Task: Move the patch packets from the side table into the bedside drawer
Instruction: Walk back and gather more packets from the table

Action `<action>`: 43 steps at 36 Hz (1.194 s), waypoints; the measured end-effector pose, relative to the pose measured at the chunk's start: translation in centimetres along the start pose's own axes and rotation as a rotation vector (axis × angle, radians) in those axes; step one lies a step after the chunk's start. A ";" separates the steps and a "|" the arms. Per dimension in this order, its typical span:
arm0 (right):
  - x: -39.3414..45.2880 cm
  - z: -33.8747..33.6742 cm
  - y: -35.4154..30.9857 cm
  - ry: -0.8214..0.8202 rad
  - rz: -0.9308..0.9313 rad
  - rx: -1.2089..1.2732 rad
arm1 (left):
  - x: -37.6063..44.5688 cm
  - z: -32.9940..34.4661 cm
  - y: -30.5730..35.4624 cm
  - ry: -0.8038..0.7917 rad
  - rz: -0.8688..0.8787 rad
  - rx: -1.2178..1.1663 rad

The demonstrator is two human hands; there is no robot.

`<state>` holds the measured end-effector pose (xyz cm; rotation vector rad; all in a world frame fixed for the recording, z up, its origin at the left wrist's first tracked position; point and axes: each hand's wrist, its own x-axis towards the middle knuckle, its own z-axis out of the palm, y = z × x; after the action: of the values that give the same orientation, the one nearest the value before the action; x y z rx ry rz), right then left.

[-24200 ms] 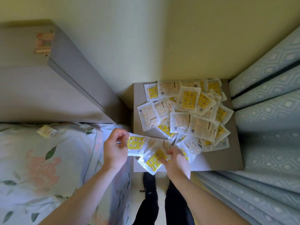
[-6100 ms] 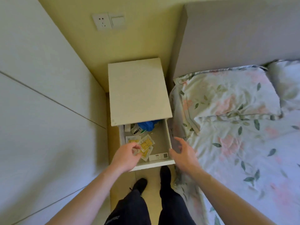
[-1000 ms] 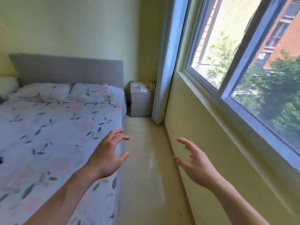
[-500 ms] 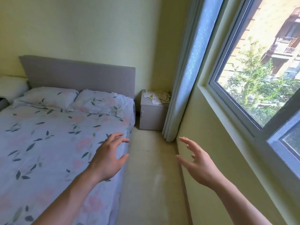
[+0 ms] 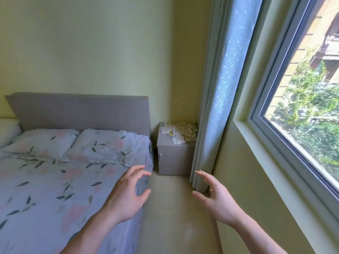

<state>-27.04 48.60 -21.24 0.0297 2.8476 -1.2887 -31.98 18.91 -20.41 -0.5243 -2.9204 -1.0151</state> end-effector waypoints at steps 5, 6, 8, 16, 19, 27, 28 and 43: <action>10.9 -1.5 1.5 -0.079 -0.037 -0.039 | 6.8 0.2 -2.1 0.024 -0.088 0.014; 12.9 -1.6 1.5 -0.094 -0.038 -0.041 | 7.9 0.1 -2.7 0.036 -0.114 0.013; 16.8 -1.6 1.5 -0.120 -0.059 -0.040 | 10.4 0.1 -3.7 0.066 -0.150 -0.001; 32.6 -1.0 2.7 -0.198 -0.064 -0.063 | 23.1 0.8 -9.6 0.070 -0.250 -0.013; 38.4 -0.9 3.5 -0.191 -0.045 -0.082 | 29.0 1.1 -12.0 0.047 -0.263 -0.022; 50.5 -2.5 6.9 -0.131 0.095 -0.063 | 46.6 2.9 -14.5 -0.081 -0.167 0.018; 51.6 -2.7 7.4 -0.123 0.121 -0.051 | 48.5 3.3 -14.1 -0.100 -0.149 0.024; 74.0 -0.8 20.5 -0.176 0.465 0.093 | 72.8 13.6 -19.2 -0.374 -0.103 0.007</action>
<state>-100.57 63.52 -37.72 0.5173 2.4286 -1.2428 -105.30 35.56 -34.49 -0.6322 -3.3066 -1.0138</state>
